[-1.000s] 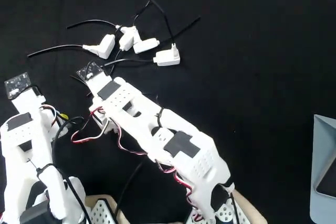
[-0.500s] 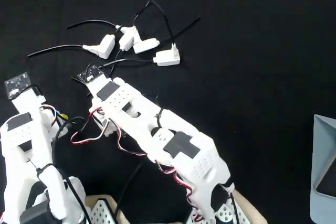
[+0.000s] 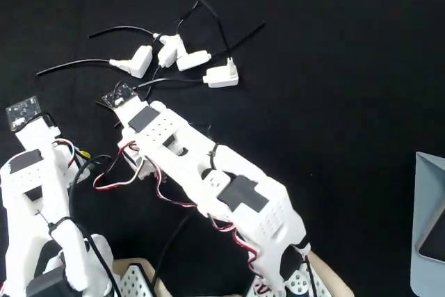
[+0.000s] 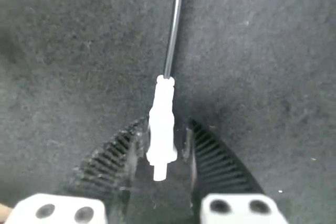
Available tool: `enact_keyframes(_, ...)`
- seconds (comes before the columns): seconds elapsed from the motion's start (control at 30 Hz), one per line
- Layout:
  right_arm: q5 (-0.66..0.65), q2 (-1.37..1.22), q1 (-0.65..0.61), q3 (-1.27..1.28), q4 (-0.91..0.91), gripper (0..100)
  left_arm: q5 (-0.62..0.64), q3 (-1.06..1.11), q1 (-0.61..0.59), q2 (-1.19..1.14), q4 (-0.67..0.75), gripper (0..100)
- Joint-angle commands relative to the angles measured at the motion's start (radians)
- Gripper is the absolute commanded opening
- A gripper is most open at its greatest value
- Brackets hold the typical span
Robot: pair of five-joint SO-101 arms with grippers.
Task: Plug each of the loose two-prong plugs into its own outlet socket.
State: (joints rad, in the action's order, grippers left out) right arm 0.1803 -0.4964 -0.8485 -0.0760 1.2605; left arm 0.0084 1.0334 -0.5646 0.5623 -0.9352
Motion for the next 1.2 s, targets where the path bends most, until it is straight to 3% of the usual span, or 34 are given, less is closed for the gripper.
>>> enact_keyframes(0.0, -0.002, 0.064, -0.011, -0.03, 0.008, 10.5, -0.009, -0.005, -0.007, 0.017, 0.017, 23)
enact_keyframes(0.27, -0.006, 0.039, -0.012, -0.028, 0.008, 10.2, -0.011, -0.005, -0.005, 0.017, 0.017, 23)
enact_keyframes(0.4, -0.009, 0.042, -0.008, -0.036, 0.006, 0.9, -0.011, -0.005, -0.005, 0.017, 0.017, 23)
enact_keyframes(0.53, -0.009, 0.124, -0.011, -0.005, 0.009, 1.1, -0.011, -0.005, -0.005, 0.025, 0.017, 23)
enact_keyframes(0.8, -0.009, 0.51, -0.008, 0.211, 0.0, 1.1, 0.0, -0.081, -0.004, 0.026, 0.009, 23)
enact_keyframes(0.93, -0.009, 0.743, -0.006, 0.354, -0.058, 1.1, 0.087, -0.151, -0.001, 0.026, 0.008, 24)
enact_keyframes(1.17, -0.048, 1.104, -0.011, 0.668, -0.27, 1.1, 0.19, -0.222, 0.154, 0.026, 0.008, 24)
